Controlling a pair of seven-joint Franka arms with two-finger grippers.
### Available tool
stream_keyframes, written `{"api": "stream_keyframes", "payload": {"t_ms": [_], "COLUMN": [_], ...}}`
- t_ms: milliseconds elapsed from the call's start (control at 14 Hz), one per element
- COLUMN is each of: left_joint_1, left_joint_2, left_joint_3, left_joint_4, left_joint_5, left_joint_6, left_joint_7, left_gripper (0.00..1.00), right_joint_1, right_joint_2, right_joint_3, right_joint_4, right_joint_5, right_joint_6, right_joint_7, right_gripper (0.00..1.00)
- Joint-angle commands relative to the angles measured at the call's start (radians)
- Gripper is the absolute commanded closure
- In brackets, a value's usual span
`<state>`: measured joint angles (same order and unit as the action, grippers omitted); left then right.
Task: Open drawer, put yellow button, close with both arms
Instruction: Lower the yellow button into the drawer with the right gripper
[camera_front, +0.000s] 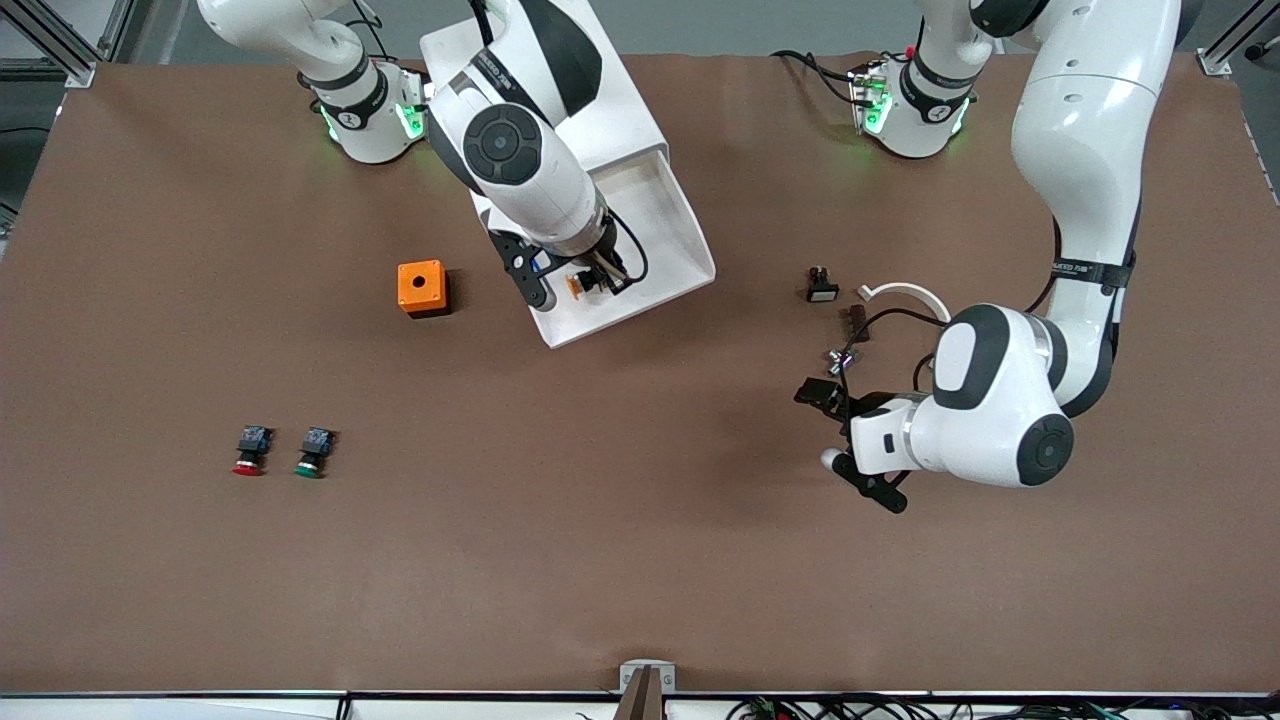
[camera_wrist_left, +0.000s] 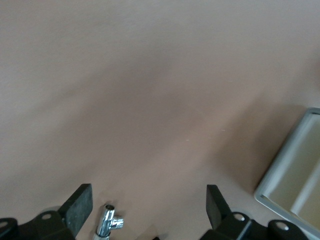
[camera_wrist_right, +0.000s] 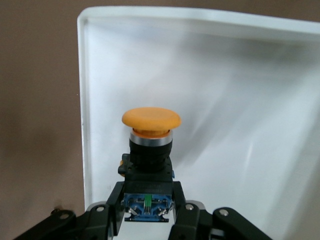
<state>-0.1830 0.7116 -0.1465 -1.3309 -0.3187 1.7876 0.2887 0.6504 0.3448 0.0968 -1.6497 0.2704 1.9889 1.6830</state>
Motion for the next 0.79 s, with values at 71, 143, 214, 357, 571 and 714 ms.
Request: {"api": "stream_keyframes", "payload": {"t_ms": [71,143,214,357,571,714], "left_joint_1": [-0.061,-0.079,-0.098,-0.113,-0.156,-0.173], "left_joint_2": [-0.011,-0.011,-0.012,-0.014,-0.014,-0.014], "left_joint_3": [0.018,0.022,0.022,0.018,0.024,0.022], "left_joint_4": [0.019,0.018,0.018,0.019,0.019,0.018], "left_joint_5": [0.044,0.055,0.088,0.121,0.125,0.125], "left_joint_6": [0.024,0.027,0.030,0.036,0.053,0.056], "left_joint_7": [-0.239,-0.302,-0.363,-0.480,-0.609,-0.702], "left_gripper": [0.00,0.00,0.00,0.00,0.00,0.00], "right_joint_1": [0.020,0.021,0.020,0.020,0.006,-0.003], "right_joint_2": [0.028,0.031,0.031,0.031,0.017,0.014], "right_joint_3": [-0.009,-0.009,-0.009,-0.009,-0.011,-0.023], "right_joint_4": [0.004,0.005,0.007,0.013,0.065,0.155], "right_joint_5": [0.023,0.021,0.021,0.021,0.023,0.020], "right_joint_6": [0.016,0.016,0.015,0.002,-0.071,-0.203], "right_joint_7": [0.010,0.010,0.010,0.010,0.006,0.006], "right_gripper": [0.68,0.67,0.58,0.00,0.00,0.00]}}
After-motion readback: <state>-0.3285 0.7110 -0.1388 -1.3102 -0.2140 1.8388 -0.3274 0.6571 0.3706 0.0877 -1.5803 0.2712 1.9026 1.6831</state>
